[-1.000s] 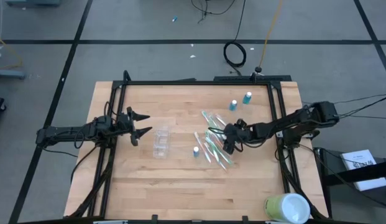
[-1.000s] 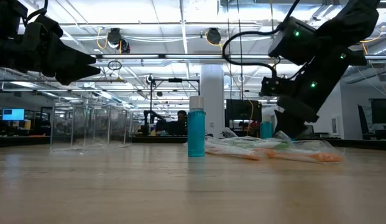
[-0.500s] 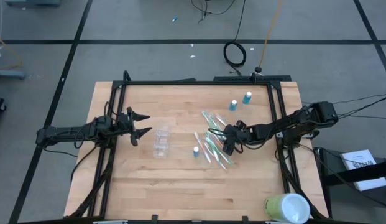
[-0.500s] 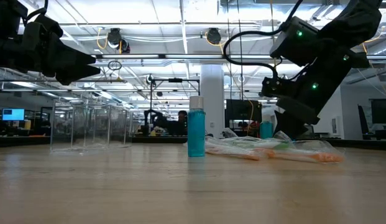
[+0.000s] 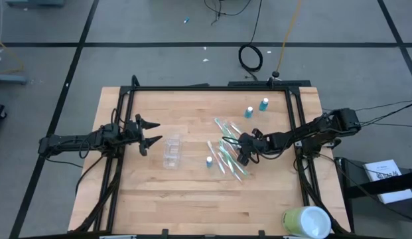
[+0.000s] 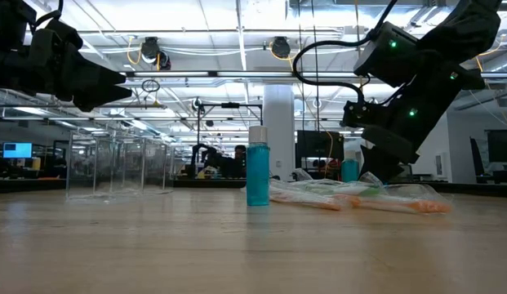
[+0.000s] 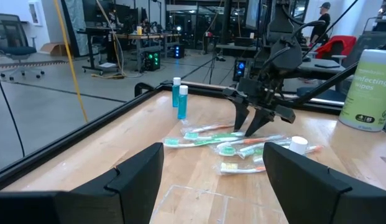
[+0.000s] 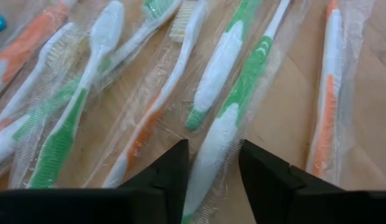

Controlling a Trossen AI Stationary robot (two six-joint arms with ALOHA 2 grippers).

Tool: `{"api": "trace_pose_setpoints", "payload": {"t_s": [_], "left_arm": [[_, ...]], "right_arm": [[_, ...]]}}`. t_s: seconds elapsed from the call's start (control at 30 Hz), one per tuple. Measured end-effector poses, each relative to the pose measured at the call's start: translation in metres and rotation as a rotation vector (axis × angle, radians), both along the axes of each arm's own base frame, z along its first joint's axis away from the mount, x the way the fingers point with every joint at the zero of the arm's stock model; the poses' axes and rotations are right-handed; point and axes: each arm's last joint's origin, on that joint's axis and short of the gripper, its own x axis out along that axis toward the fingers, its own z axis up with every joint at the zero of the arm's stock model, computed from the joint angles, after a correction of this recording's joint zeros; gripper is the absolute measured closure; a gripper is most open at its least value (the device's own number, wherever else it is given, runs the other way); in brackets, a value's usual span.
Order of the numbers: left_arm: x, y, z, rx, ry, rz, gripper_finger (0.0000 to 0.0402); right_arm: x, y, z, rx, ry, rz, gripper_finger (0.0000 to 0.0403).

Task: Pick & Place toothbrushing station
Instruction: Put the green toothbrush into the top section of the transparent organizer

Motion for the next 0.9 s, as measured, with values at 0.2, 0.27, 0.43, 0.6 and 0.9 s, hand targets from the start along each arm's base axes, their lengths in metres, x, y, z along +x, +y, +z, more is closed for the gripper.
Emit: {"api": "trace_pose_setpoints", "payload": {"t_s": [0.2, 0.27, 0.43, 0.6, 0.9], "left_arm": [[0.0, 0.0, 0.0, 0.0, -0.001, 0.0, 0.0119], [0.0, 0.0, 0.0, 0.0, 0.0, 0.0, 0.0119], [0.0, 0.0, 0.0, 0.0, -0.001, 0.0, 0.0119], [0.0, 0.0, 0.0, 0.0, -0.001, 0.0, 0.0119], [0.0, 0.0, 0.0, 0.0, 0.0, 0.0, 0.0119]], "right_arm": [[0.0, 0.0, 0.0, 0.01, -0.008, -0.023, 0.0314], [-0.001, 0.0, 0.002, 0.011, -0.014, -0.023, 0.0327], [-0.003, 0.0, 0.01, 0.021, -0.036, -0.015, 0.0365], [-0.005, 0.0, 0.021, 0.007, -0.086, -0.004, 0.0388], [-0.007, -0.001, 0.04, -0.086, -0.174, -0.03, 0.0377]]}}
